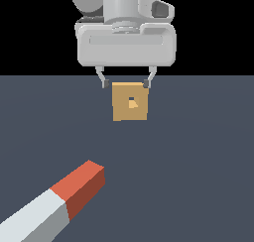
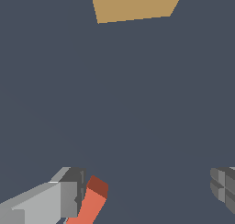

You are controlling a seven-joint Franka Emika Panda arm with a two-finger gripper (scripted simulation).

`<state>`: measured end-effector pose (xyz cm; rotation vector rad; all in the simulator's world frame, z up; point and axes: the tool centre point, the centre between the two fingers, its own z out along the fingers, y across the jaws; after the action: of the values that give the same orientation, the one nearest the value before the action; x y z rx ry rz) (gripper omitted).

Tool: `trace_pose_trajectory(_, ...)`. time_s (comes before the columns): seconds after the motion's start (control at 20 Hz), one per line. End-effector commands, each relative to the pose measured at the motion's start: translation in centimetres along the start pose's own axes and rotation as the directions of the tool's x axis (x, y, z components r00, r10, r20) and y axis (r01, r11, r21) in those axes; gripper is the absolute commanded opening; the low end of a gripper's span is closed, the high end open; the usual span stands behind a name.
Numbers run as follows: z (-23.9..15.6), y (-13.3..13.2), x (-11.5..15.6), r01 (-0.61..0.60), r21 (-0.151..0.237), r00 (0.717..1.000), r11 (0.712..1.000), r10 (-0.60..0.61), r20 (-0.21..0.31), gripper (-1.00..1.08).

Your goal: Insert the peg into the horizontal hole in a box.

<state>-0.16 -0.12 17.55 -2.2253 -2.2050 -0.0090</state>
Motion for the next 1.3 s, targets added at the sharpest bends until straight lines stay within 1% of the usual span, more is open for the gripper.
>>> trace_pose_trajectory(0.0,0.0,0.0,0.0,0.000,0.000,1.000,1.000,0.000,0.000,1.00)
trace_pose_trajectory(0.15,0.2,-0.1,-0.5,-0.011,0.000,1.000,1.000,0.011,0.000,1.00)
trace_pose_trajectory(0.3,0.8,-0.5,-1.8,-0.042,-0.001,0.999,0.999,0.042,0.001,1.00)
trace_pose_trajectory(0.45,1.8,-1.2,-4.1,-0.095,-0.001,0.996,0.996,0.095,0.002,1.00)
trace_pose_trajectory(0.6,3.1,-2.4,-7.1,-0.166,-0.002,0.986,0.986,0.166,0.004,1.00)
trace_pose_trajectory(0.75,4.8,-4.2,-10.8,-0.254,-0.004,0.967,0.967,0.254,0.006,1.00)
trace_pose_trajectory(0.95,7.2,-7.2,-15.5,-0.371,-0.006,0.929,0.929,0.371,0.008,1.00)
trace_pose_trajectory(1.1,8.5,-9.1,-18.0,-0.434,-0.007,0.901,0.901,0.434,0.010,1.00)
trace_pose_trajectory(1.25,9.5,-10.6,-19.7,-0.478,-0.007,0.878,0.878,0.479,0.010,1.00)
